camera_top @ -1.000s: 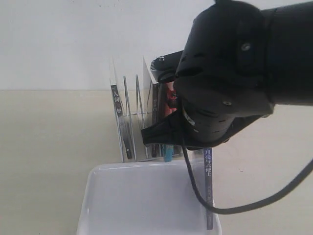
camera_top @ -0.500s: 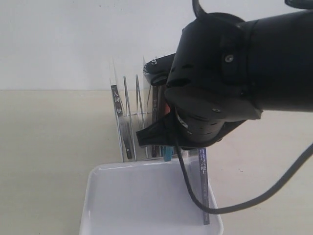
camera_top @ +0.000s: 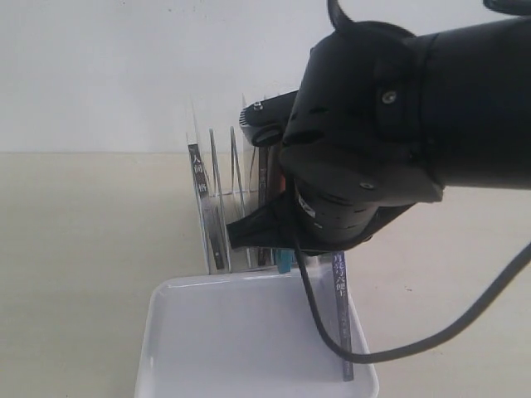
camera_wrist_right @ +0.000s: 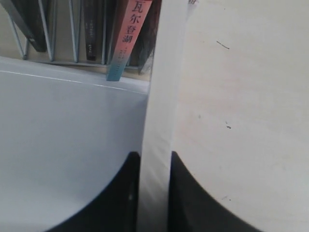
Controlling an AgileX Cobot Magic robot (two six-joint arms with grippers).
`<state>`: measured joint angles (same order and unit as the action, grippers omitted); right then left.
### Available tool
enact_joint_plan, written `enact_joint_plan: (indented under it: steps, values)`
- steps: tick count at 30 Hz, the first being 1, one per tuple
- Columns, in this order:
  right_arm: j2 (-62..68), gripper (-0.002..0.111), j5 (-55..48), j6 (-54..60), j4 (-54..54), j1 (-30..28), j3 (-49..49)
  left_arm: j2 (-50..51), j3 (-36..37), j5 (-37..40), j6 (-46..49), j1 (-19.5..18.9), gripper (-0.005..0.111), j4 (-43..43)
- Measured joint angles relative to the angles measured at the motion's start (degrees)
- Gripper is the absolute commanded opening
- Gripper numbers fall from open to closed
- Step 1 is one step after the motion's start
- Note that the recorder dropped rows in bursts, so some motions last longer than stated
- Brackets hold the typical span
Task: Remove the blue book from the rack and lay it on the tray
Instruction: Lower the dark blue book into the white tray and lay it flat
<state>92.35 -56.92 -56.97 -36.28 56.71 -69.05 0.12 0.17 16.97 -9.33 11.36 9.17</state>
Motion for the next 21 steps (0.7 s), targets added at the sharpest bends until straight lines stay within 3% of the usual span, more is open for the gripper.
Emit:
enact_joint_plan:
  steps: [5,7,21]
  values:
    - [0.10,0.037,3.12,0.84,2.17,0.00,0.00,0.00,0.00,0.00,0.00,0.00,0.004,0.00]
    - [0.22,0.041,4.20,0.95,3.20,0.00,0.00,0.00,0.00,0.00,0.00,0.00,0.004,0.00]
    - [0.34,0.042,15.39,1.06,8.79,0.00,0.00,0.00,0.00,0.00,0.00,0.00,0.004,0.00]
